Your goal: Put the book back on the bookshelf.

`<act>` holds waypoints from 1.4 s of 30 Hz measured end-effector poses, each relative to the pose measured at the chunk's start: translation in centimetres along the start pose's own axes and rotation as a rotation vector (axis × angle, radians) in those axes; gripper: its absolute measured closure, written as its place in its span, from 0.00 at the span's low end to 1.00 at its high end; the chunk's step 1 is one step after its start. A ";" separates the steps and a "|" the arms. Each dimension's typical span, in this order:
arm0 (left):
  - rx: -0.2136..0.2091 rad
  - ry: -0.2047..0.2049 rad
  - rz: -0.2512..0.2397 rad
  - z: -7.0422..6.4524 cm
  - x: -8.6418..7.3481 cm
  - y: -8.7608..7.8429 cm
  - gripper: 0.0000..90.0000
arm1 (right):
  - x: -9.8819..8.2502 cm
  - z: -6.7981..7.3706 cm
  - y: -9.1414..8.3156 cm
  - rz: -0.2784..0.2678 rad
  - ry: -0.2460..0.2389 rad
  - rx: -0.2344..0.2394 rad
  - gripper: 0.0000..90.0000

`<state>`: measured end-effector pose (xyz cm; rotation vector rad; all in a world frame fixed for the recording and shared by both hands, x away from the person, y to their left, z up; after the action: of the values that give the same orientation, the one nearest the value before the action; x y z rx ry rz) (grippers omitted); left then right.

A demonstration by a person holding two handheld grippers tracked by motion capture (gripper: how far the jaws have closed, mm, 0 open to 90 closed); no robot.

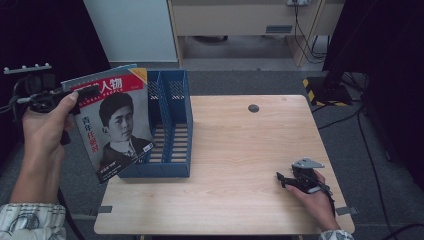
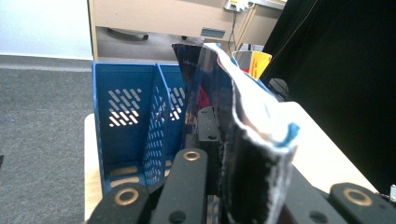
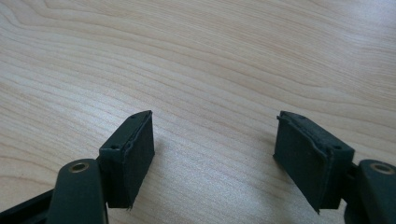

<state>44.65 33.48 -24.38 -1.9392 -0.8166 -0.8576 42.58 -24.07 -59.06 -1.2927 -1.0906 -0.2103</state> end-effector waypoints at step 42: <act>0.094 -0.061 -0.023 5.9 0.3 -0.7 0.96 | 0.0 0.0 0.0 0.001 0.002 0.001 0.32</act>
<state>45.78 39.03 -26.25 -1.8843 -0.9007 -0.7636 42.57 -24.04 -59.05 -1.2918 -1.0883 -0.2101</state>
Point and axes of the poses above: each handheld gripper's, and its own axes: y roughly forward along the jaws, x roughly out of its top, z roughly to its left, the point moved 8 cm from there along y, roughly forward along the jaws, and after that the axes turned 9 degrees about -y, right-handed, at the moved point
